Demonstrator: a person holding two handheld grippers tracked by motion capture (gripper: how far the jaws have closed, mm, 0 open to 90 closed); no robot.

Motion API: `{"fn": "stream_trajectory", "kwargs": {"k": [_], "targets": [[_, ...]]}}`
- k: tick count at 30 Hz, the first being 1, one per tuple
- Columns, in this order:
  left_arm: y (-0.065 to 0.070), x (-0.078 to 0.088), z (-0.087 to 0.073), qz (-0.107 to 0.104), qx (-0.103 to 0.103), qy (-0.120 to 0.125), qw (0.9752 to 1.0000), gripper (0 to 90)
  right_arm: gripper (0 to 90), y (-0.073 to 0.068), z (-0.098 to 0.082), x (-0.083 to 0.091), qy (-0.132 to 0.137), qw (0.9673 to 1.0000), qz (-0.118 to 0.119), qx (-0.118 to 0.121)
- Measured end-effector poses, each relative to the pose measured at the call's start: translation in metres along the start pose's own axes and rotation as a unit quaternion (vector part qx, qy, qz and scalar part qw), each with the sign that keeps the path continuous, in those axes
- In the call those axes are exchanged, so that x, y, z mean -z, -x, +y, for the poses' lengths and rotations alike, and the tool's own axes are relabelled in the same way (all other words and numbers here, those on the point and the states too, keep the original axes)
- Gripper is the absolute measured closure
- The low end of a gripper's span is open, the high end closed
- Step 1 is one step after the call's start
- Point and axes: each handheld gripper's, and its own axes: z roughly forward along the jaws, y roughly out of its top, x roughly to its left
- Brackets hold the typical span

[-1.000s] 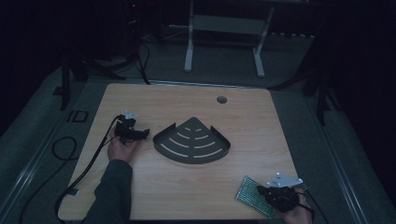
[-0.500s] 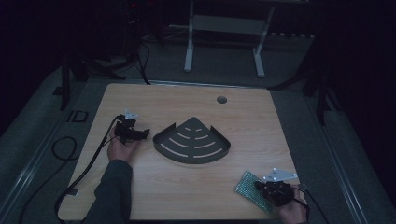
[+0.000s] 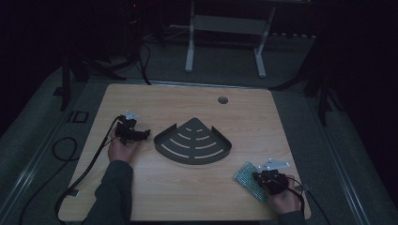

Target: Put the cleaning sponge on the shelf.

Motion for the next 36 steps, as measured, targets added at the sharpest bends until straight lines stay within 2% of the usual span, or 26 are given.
{"fn": "stream_trajectory", "kwargs": {"k": [13,24,28,31,36], "targets": [[0.000,0.000,0.000,0.000,0.000,0.000,1.0000,13.5,90.0,0.005,0.021,-0.017,0.000,0.9997,-0.012,-0.021],[0.000,0.000,0.000,0.000,0.000,0.000,1.0000,13.6,89.9,0.007,0.035,-0.028,0.003,0.9990,-0.008,-0.044],[0.000,0.000,0.000,0.000,0.000,0.000,1.0000,13.6,89.9,0.007,0.038,-0.030,0.001,0.9989,-0.009,-0.046],[0.000,0.000,0.000,0.000,0.000,0.000,1.0000,13.6,87.4,0.006,0.042,-0.030,-0.005,0.9992,-0.005,-0.040],[0.000,0.000,0.000,0.000,0.000,0.000,1.0000,13.6,81.6,0.009,0.051,-0.022,0.000,0.9998,-0.004,-0.020]]}}
